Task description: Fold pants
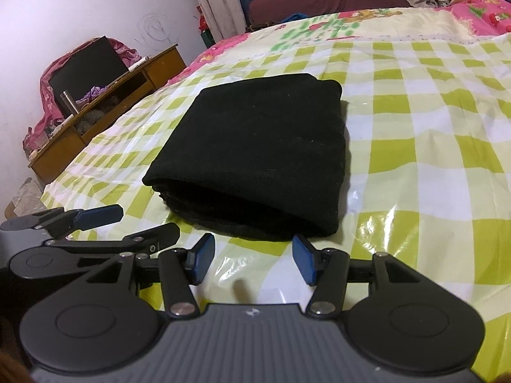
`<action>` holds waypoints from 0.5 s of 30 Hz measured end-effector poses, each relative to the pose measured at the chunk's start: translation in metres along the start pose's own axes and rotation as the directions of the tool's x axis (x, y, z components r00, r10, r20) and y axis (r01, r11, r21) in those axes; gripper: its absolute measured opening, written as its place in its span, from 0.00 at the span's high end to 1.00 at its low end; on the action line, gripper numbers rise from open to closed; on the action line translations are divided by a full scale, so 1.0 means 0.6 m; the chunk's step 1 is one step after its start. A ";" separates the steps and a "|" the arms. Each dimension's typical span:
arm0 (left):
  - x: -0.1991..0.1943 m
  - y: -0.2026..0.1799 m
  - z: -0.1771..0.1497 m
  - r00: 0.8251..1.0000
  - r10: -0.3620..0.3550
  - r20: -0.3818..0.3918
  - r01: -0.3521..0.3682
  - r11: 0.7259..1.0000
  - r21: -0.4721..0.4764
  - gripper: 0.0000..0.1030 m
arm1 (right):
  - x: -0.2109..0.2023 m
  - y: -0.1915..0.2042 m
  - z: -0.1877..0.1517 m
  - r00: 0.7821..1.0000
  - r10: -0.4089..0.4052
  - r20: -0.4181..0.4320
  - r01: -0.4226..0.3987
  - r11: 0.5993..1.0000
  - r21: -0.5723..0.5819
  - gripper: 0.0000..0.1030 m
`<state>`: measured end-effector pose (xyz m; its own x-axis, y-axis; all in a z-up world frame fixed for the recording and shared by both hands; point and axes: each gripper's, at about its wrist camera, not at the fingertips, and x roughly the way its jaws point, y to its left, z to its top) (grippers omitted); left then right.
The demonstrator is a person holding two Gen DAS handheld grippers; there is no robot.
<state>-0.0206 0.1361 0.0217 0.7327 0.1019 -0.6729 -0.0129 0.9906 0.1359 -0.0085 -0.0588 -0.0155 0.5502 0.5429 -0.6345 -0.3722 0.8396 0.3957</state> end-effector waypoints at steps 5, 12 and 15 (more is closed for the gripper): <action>0.003 0.000 -0.003 1.000 -0.003 -0.017 0.003 1.000 -0.013 0.12 | 0.002 -0.002 -0.002 1.000 0.001 -0.008 -0.001 1.000 0.010 0.46; 0.007 -0.001 -0.008 1.000 -0.002 -0.023 0.001 1.000 -0.021 0.12 | 0.005 -0.002 -0.006 1.000 -0.006 -0.017 0.006 1.000 0.014 0.46; 0.011 -0.002 -0.011 0.999 0.000 -0.032 -0.001 1.000 -0.022 0.12 | 0.008 -0.003 -0.009 1.000 -0.010 -0.029 0.011 1.000 0.017 0.46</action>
<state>-0.0203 0.1362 0.0121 0.7103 0.1047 -0.6960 -0.0286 0.9924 0.1201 -0.0095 -0.0576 -0.0228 0.5320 0.5333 -0.6577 -0.3534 0.8457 0.3999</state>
